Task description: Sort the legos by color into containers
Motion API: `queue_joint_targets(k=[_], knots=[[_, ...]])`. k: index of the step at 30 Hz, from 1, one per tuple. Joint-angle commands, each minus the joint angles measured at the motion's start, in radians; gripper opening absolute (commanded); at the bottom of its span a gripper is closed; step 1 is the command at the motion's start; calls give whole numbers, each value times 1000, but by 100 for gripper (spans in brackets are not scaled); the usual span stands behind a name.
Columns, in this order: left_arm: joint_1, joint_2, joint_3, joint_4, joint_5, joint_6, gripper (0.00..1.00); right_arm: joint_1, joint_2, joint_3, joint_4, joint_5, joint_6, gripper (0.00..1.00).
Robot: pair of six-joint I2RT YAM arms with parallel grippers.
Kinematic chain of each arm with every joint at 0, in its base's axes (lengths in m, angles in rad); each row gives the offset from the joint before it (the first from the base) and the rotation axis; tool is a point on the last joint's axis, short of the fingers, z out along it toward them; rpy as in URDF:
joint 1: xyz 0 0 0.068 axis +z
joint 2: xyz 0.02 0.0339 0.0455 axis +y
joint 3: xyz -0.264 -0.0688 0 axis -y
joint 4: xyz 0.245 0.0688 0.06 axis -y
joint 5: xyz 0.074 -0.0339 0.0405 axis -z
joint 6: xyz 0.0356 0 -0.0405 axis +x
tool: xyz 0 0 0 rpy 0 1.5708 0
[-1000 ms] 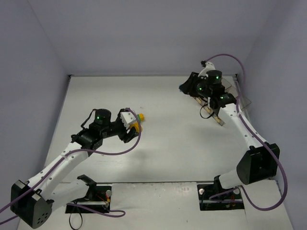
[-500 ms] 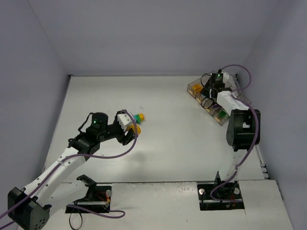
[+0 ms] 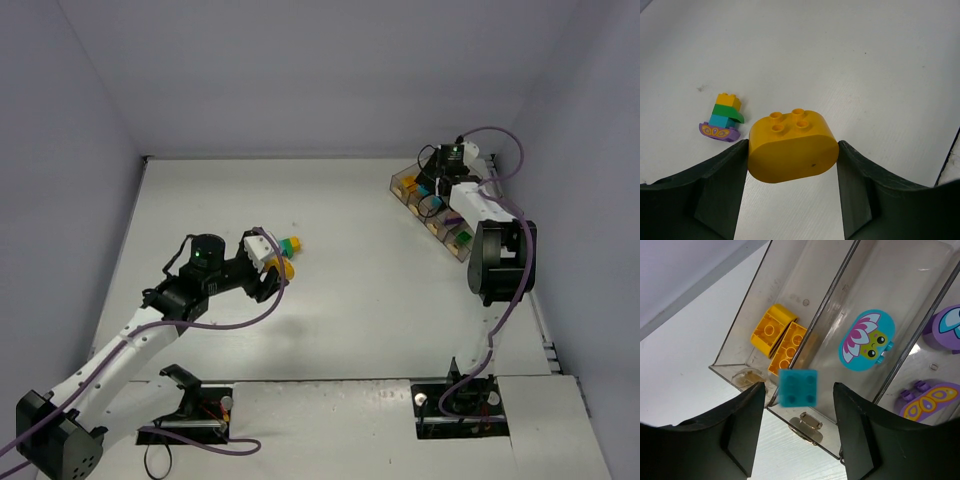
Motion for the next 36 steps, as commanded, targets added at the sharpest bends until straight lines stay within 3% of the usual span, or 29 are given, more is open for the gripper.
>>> queue_joint_targets(k=[1, 10, 14, 18, 23, 24, 30, 36], knots=[[-5, -9, 15, 91, 5, -10, 0, -7, -30, 26, 47, 29, -2, 54], [-5, 19, 44, 108, 31, -1, 0, -36, -146, -40, 48, -31, -59, 54], [-5, 17, 61, 128, 53, 7, 0, -18, -256, -87, 73, -248, -123, 54], [-5, 26, 69, 149, 70, 42, 0, 75, -369, -146, 71, -585, -145, 55], [-7, 46, 98, 145, 83, 85, 0, 240, -514, -218, 74, -769, -145, 60], [-7, 51, 108, 145, 82, 90, 0, 267, -530, -241, 77, -795, -148, 65], [-7, 79, 151, 106, 96, 114, 0, 468, -597, -293, 83, -832, -134, 87], [-10, 80, 167, 88, 103, 121, 0, 613, -594, -312, 85, -784, -140, 89]])
